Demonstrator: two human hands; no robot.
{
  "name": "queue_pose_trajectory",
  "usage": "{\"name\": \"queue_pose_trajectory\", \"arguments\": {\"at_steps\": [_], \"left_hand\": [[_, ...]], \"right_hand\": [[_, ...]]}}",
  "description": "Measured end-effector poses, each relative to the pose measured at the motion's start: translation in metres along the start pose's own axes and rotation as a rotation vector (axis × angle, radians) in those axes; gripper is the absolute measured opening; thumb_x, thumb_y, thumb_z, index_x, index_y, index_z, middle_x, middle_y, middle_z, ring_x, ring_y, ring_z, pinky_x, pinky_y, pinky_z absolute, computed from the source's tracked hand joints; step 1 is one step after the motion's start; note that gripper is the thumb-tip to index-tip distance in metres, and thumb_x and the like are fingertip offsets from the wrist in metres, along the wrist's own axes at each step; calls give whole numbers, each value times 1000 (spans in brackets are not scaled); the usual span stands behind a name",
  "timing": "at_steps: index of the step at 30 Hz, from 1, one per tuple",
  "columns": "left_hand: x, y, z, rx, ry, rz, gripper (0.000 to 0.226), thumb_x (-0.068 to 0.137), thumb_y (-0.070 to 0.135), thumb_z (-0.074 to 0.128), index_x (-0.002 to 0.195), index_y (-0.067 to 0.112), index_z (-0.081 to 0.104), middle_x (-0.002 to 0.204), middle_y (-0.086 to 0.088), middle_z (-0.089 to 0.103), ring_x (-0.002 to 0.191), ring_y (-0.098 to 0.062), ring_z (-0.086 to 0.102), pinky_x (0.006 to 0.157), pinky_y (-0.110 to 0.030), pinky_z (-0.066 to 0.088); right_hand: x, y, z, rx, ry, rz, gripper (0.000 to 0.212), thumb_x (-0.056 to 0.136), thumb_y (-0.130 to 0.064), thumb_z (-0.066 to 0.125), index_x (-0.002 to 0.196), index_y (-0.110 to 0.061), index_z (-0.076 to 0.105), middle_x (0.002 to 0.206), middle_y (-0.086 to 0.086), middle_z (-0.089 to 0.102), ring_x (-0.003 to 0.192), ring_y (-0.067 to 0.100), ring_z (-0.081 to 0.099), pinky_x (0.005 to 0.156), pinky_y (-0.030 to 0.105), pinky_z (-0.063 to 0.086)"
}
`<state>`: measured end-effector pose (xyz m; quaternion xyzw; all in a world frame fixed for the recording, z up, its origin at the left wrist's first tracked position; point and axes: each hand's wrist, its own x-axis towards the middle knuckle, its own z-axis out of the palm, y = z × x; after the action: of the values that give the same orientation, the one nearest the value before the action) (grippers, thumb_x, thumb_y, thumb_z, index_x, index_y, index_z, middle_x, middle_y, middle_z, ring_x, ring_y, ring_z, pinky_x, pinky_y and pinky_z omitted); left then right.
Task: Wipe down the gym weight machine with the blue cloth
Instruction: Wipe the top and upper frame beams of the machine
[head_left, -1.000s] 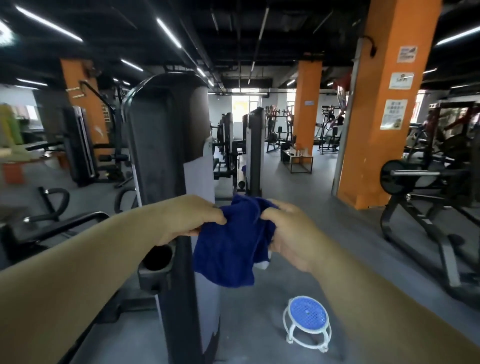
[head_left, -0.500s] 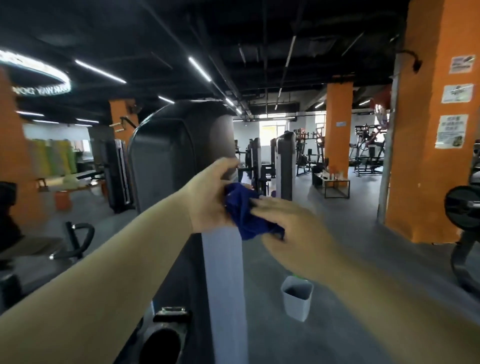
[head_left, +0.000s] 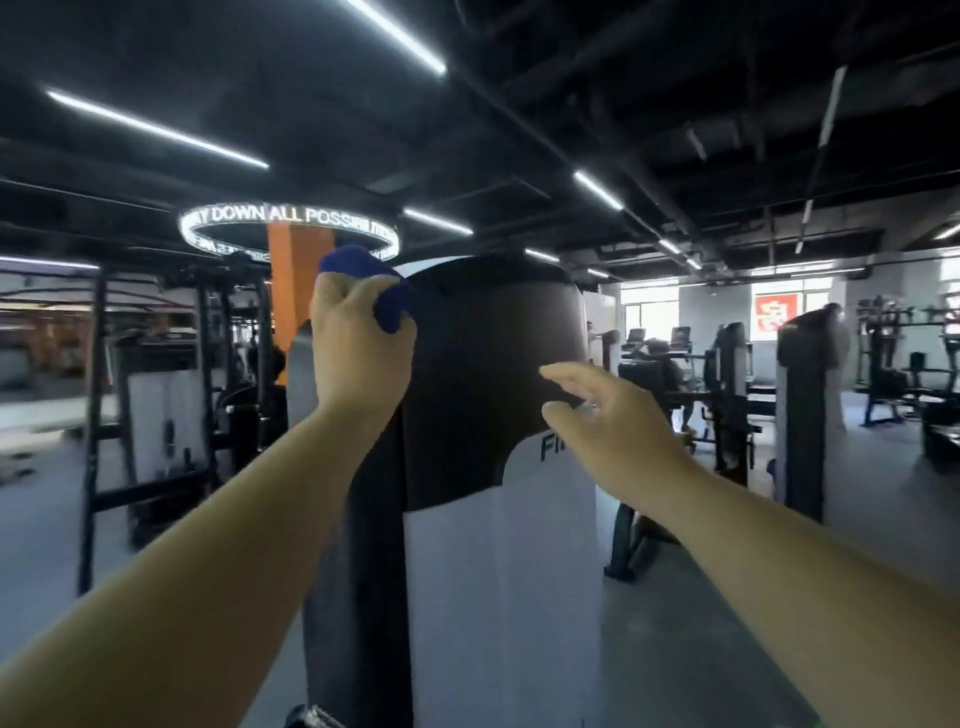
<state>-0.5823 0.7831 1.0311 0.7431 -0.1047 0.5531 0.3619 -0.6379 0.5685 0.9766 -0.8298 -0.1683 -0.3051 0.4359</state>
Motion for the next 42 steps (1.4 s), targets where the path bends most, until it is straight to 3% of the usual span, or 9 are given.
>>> {"name": "queue_pose_trajectory", "arguments": {"at_steps": [5, 10, 16, 22, 25, 28, 32, 37, 42], "left_hand": [[-30, -57, 47, 681, -273, 197, 54, 89, 62, 48, 130, 27, 50, 158, -9, 27, 150, -34, 3, 117, -60, 6], [19, -47, 55, 796, -128, 370, 61, 93, 54, 36, 142, 19, 48, 139, -15, 51, 135, -32, 36, 118, -56, 14], [66, -25, 81, 756, 22, 331, 39, 94, 38, 48, 114, 6, 55, 158, -15, 29, 150, -28, 17, 121, -48, -1], [15, -42, 81, 974, -19, 373, 63, 99, 39, 32, 151, 5, 19, 153, -29, 30, 146, -38, 25, 120, -51, 16], [44, -15, 82, 1078, -136, 146, 72, 97, 53, 24, 155, 16, 6, 158, -30, 11, 150, -39, 9, 121, -55, 10], [74, 2, 90, 1033, -116, 102, 70, 95, 59, 27, 146, 12, 32, 163, -19, -1, 151, -29, -3, 120, -50, 3], [35, -16, 102, 900, 16, 187, 61, 96, 44, 36, 141, 4, 41, 156, -17, 31, 146, -30, 24, 119, -45, 19], [-13, -34, 115, 1045, -75, 318, 74, 93, 52, 33, 149, 5, 32, 158, -18, 26, 147, -33, 22, 119, -51, 18], [75, 8, 129, 943, 45, -29, 65, 93, 59, 36, 148, 25, 37, 155, -5, 36, 144, -29, 29, 116, -55, 25]], "right_hand": [[58, 25, -3, 10, -116, -25, 43, 94, -24, 52, 136, -37, 51, 120, 2, 67, 110, 25, 63, 63, 9, 41], [111, 32, 22, 11, -202, -159, 52, 96, -21, 52, 145, -35, 41, 157, -10, 32, 137, 13, 41, 96, 16, 42], [170, 42, 44, 8, -98, -308, 60, 98, -18, 52, 152, -33, 31, 163, -15, 10, 148, 8, 17, 118, 31, 26], [205, 76, 39, -76, 13, -381, 52, 104, -27, 40, 154, -33, 24, 164, -12, 5, 149, 4, 0, 124, 39, 11], [232, 81, 30, -91, 85, -385, 49, 106, -32, 33, 154, -30, 24, 164, -7, 7, 150, 8, -1, 124, 44, 9], [249, 86, 41, -94, 110, -448, 48, 106, -36, 31, 153, -28, 27, 164, -5, 12, 151, 11, 2, 123, 45, 7], [258, 97, 62, 51, 173, -483, 48, 104, -38, 33, 151, -29, 31, 162, -8, 20, 150, 8, 3, 124, 42, 2], [266, 105, 71, 19, 251, -548, 53, 99, -46, 25, 149, -30, 35, 159, -8, 27, 150, 12, 11, 122, 44, 3], [299, 106, 48, 3, 303, -707, 31, 99, -37, 44, 121, -23, 61, 125, -4, 57, 123, 18, 45, 107, 36, 25]]}}
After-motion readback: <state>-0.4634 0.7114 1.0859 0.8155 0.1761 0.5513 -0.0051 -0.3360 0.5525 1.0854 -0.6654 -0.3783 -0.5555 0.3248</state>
